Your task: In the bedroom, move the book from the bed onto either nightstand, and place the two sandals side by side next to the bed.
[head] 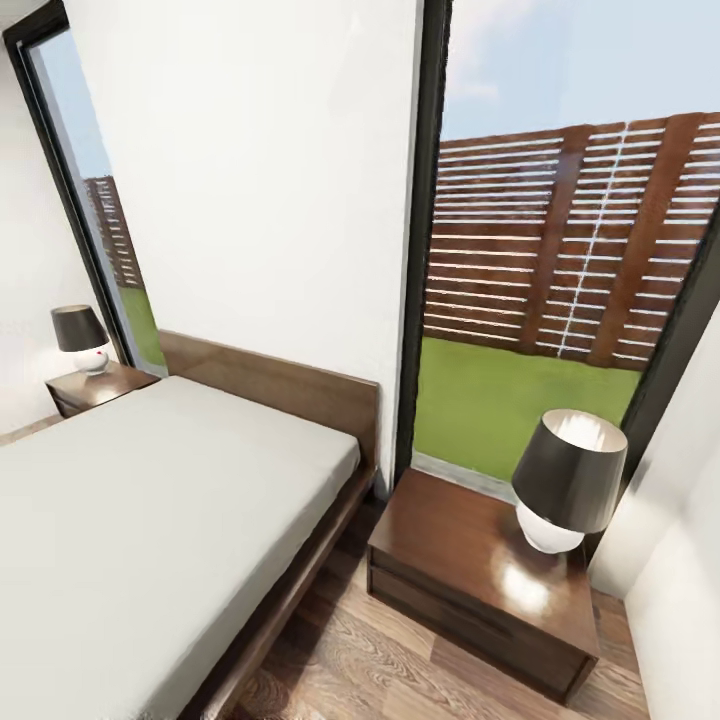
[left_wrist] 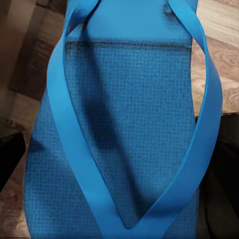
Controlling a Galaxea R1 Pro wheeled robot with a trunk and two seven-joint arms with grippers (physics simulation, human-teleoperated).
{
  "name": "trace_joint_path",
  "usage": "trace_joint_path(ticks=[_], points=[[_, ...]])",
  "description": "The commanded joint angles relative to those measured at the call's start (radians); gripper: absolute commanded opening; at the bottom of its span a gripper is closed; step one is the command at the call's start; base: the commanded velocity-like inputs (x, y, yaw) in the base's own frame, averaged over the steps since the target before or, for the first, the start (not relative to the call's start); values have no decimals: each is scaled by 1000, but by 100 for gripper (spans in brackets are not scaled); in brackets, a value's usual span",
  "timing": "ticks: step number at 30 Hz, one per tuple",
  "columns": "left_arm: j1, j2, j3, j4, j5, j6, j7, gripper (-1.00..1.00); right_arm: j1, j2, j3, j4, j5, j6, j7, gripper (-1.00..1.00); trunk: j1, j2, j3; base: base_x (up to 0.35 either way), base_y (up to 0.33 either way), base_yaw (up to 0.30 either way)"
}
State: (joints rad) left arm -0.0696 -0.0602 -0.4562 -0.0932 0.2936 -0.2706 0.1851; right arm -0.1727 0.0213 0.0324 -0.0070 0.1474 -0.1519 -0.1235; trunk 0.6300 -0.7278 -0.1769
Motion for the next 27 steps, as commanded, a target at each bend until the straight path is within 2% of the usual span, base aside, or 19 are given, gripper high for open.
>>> trace_joint_path(ticks=[1,27], points=[[-1,0,-9,1,7,-3,5,-100,-1,0,3,1,9,-2,-7,-100,0,-1,-2,0,0,270],[-1,-1,-10,1,6,-3,5,-100,-1,0,3,2,10,-2,-7,-100,0,-1,-10,-1,0,271]])
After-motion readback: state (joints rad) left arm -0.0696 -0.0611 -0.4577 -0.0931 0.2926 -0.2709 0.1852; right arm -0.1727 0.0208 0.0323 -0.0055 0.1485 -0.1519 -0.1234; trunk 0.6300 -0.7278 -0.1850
